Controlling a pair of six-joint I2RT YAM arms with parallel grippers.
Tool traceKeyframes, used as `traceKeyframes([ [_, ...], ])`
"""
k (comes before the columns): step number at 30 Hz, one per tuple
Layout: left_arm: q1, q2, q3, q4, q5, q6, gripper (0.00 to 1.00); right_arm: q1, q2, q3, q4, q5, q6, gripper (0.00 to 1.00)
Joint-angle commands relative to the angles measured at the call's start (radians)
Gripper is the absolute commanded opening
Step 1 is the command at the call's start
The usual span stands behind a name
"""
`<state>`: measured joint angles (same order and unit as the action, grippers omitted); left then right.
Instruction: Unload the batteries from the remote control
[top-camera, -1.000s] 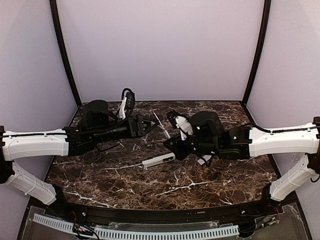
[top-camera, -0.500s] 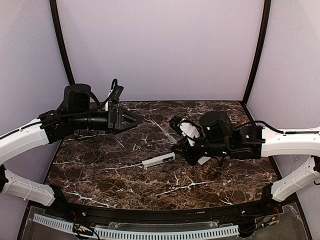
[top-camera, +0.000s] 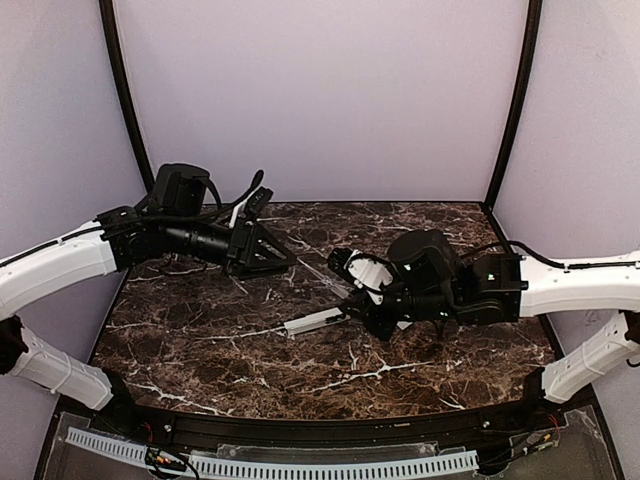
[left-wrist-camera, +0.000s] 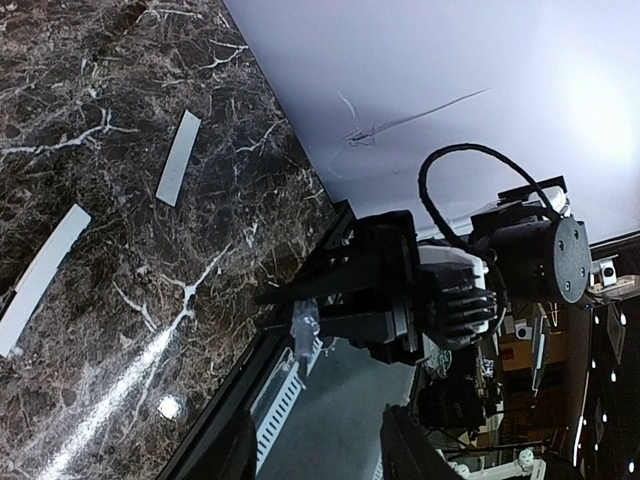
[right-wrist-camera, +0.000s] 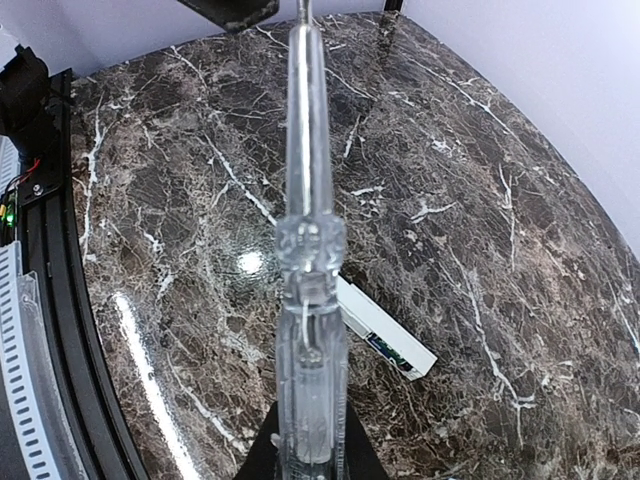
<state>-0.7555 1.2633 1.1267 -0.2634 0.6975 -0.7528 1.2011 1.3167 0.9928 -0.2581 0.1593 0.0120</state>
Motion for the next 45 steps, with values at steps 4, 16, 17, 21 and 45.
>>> traceKeyframes([
  [4,0.004,0.031,-0.01,0.019,0.067,-0.036,0.36,0.031,0.027,0.043,-0.039,0.086,-0.041,0.0],
  [16,0.004,0.081,-0.042,0.106,0.117,-0.099,0.28,0.047,0.043,0.062,-0.056,0.132,-0.056,0.0],
  [17,0.004,0.084,-0.04,0.102,0.115,-0.097,0.28,0.047,0.045,0.063,-0.056,0.135,-0.058,0.0],
  [21,0.004,0.095,-0.038,0.099,0.112,-0.094,0.29,0.05,0.049,0.066,-0.063,0.142,-0.061,0.0],
  [45,0.005,0.11,-0.034,0.082,0.092,-0.092,0.0,0.077,0.072,0.093,-0.079,0.201,-0.075,0.0],
])
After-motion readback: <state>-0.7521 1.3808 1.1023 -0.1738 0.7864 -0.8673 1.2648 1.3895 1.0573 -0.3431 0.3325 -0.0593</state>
